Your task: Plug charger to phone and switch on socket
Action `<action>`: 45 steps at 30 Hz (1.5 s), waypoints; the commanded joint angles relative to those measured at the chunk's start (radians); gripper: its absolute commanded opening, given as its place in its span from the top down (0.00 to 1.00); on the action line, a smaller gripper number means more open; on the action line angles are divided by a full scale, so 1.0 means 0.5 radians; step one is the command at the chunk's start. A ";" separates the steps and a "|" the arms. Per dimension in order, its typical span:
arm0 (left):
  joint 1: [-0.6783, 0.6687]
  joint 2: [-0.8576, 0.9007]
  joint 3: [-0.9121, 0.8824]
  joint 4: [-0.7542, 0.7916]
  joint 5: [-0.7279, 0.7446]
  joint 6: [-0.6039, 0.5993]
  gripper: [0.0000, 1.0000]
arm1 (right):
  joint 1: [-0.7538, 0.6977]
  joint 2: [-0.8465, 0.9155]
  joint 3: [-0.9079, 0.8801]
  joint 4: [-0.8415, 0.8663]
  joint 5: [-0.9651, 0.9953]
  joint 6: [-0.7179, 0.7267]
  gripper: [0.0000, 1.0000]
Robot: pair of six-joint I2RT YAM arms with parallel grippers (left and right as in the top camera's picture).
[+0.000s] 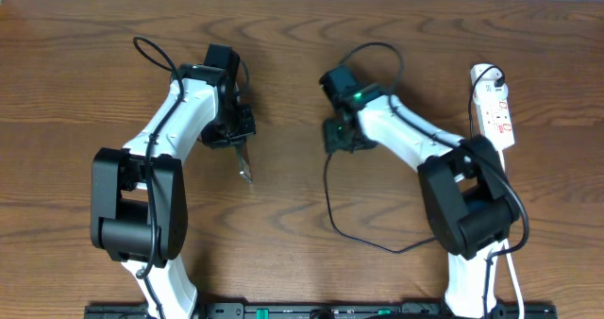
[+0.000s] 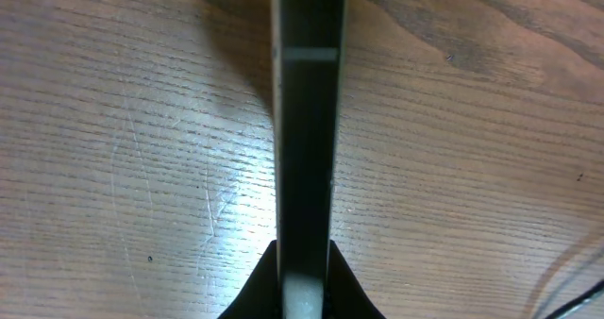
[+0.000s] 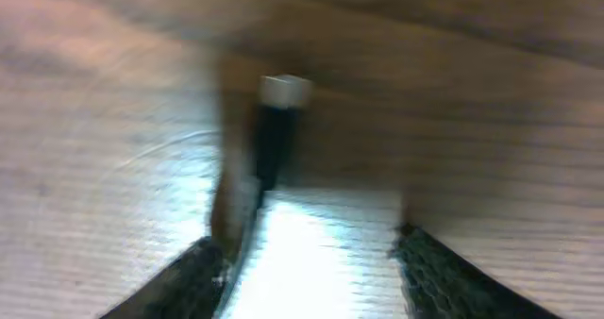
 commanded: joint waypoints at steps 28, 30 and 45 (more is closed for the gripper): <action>0.006 0.018 -0.036 0.021 -0.012 0.002 0.93 | -0.028 -0.049 -0.022 0.111 0.104 0.344 0.68; 0.006 0.018 -0.036 0.021 -0.012 0.002 0.92 | -0.028 -0.048 -0.045 0.127 0.109 0.344 0.75; 0.160 -0.407 -0.031 0.140 0.641 0.003 0.93 | -0.208 -0.165 -0.086 0.187 -0.712 -0.195 0.99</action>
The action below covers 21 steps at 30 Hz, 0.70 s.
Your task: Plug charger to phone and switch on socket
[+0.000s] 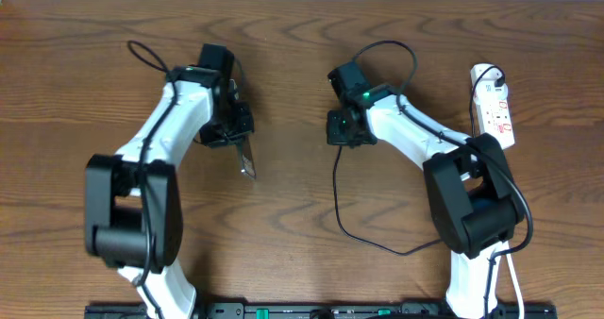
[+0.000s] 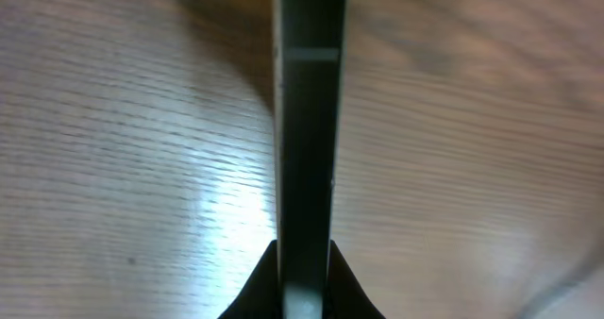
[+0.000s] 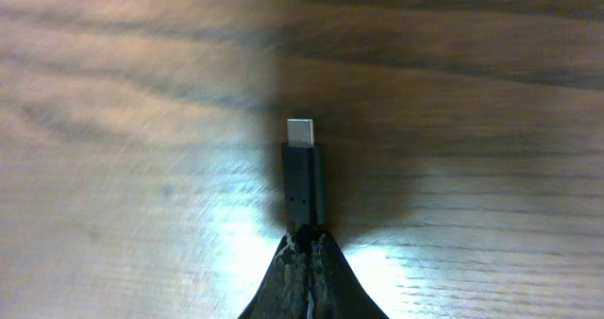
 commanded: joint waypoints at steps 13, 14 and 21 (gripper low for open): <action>0.424 -0.576 0.030 0.432 1.665 -0.131 0.93 | -0.363 -0.443 -0.018 -0.417 -2.288 -1.606 0.99; 0.424 -0.576 0.030 0.472 1.669 -0.186 0.93 | -0.364 -0.443 -0.018 -0.436 -2.393 -1.635 0.99; 0.423 -0.576 0.030 0.804 1.864 -0.409 0.93 | -0.346 -0.443 -0.018 -0.434 -2.644 -1.633 0.99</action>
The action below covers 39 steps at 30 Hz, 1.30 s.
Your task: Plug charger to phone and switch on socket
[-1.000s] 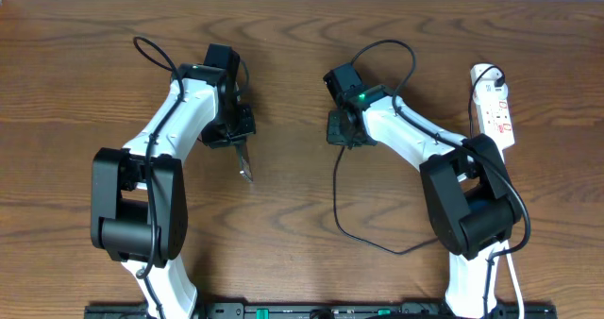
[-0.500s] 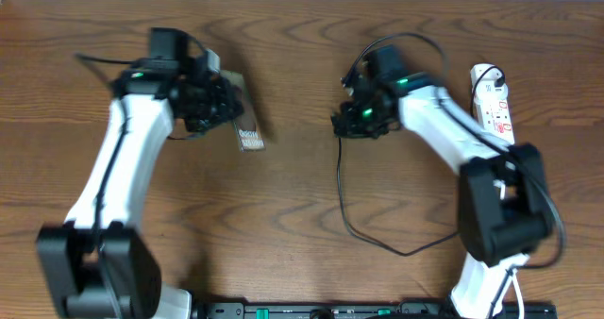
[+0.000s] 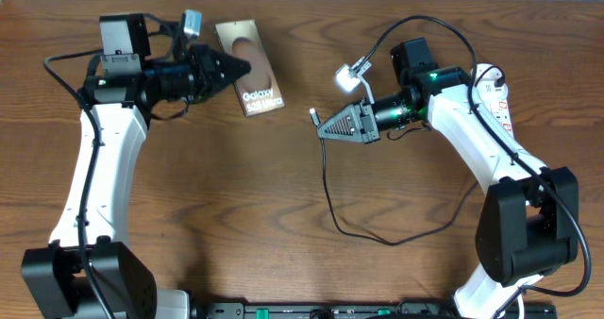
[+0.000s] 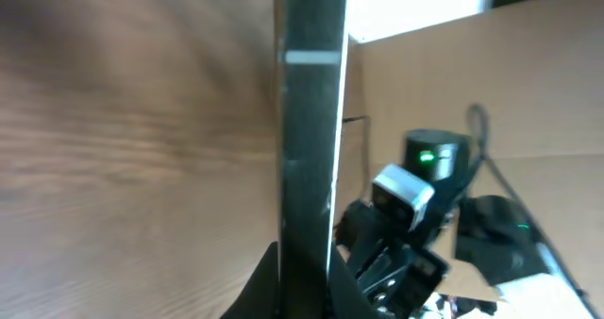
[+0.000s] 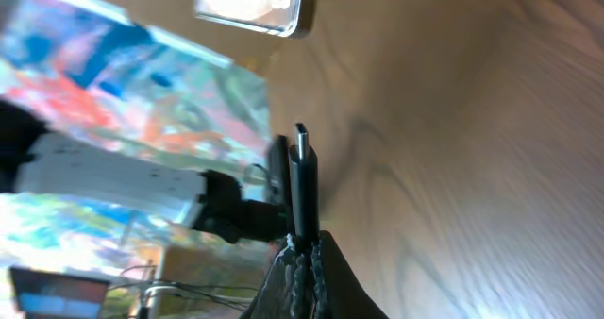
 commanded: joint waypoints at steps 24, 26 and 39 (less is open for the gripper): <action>-0.182 -0.023 0.031 0.738 0.166 -0.558 0.93 | 0.111 -0.017 -0.005 0.056 -0.493 -0.001 0.99; -0.181 -0.023 0.031 0.738 0.167 -0.558 0.93 | 0.111 -0.017 -0.005 0.111 -0.493 0.053 0.99; -0.181 -0.023 0.031 0.748 0.217 -0.557 0.93 | 0.114 -0.017 -0.005 0.702 -0.493 0.558 0.99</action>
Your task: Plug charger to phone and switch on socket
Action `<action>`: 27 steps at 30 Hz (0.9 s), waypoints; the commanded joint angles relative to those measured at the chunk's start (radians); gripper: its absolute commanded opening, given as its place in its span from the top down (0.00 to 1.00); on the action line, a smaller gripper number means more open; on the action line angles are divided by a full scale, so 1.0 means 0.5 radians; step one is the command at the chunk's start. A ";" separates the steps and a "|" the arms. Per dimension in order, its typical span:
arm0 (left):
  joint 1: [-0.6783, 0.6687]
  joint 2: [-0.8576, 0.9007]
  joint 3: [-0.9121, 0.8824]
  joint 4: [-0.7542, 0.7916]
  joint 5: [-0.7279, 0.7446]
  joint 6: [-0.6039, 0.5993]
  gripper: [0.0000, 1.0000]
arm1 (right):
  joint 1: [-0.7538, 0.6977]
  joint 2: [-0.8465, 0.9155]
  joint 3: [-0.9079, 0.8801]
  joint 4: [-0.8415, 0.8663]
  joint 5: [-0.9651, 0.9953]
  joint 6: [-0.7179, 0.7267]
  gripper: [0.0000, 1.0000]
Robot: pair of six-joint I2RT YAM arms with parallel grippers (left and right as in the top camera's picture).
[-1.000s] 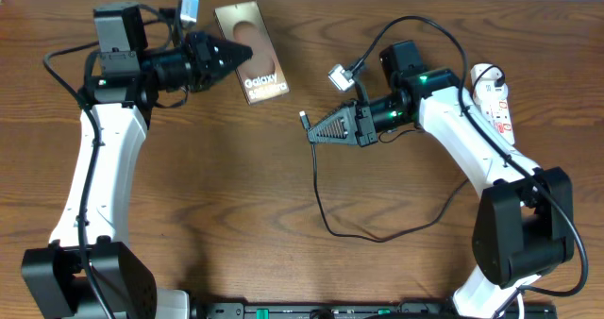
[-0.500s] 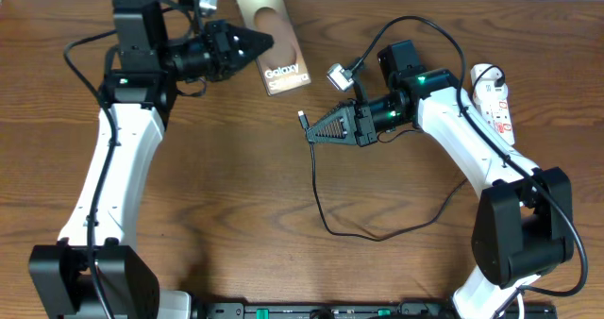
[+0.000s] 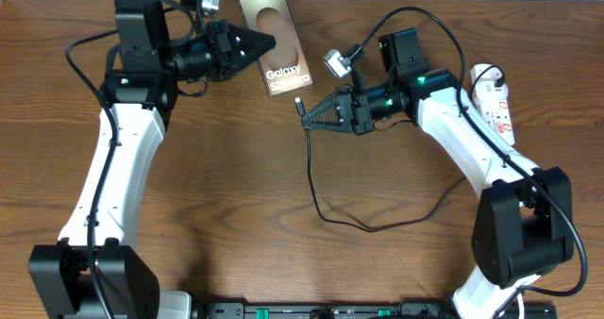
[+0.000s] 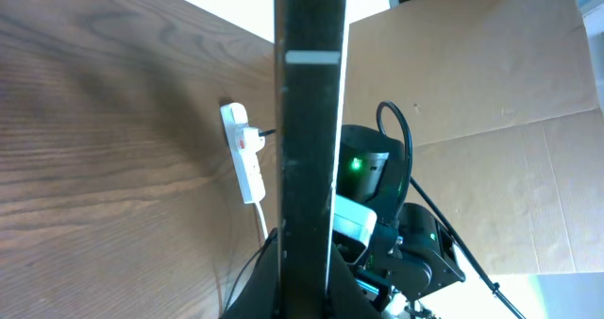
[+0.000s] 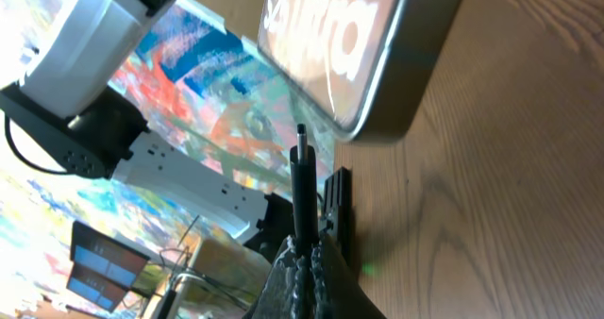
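Observation:
My left gripper [image 3: 259,45] is shut on a gold Galaxy phone [image 3: 276,38], held up off the table with its back to the overhead camera. The left wrist view shows the phone [image 4: 310,121] edge-on between the jaws. Facing it from the right, my right gripper [image 3: 307,121] is shut on the black charger plug [image 3: 299,105], whose tip sits just below the phone's lower end. From the right wrist, the plug [image 5: 300,182] points at the phone's bottom corner [image 5: 373,45], with a small gap left. The white socket strip [image 3: 494,102] lies at the far right.
The black charger cable [image 3: 326,215] hangs from the plug, loops over the wooden table [image 3: 217,215] and runs back under the right arm. The socket strip [image 4: 243,154] has a plug in its far end. Cardboard panels stand beyond the table.
The left gripper has carried the phone to the right and farther back. The right gripper has brought the plug left and up, so its tip now sits close under the phone's lower end.
First the left gripper held the phone edge-on low over the table while the right gripper stood open around the plug. Then the right gripper was shut on the plug. Later both arms were raised and facing each other, and now plug and phone nearly meet.

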 commanded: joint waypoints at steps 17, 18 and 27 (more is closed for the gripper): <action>-0.046 -0.023 0.031 0.120 0.040 -0.047 0.93 | 0.011 -0.017 0.001 0.261 -0.056 0.299 0.99; -0.052 -0.023 0.031 0.134 0.040 -0.047 0.93 | 0.011 -0.017 0.001 0.268 -0.056 0.301 0.99; -0.053 -0.023 0.031 0.224 0.050 0.052 0.93 | 0.010 -0.017 0.001 0.264 -0.056 0.300 0.99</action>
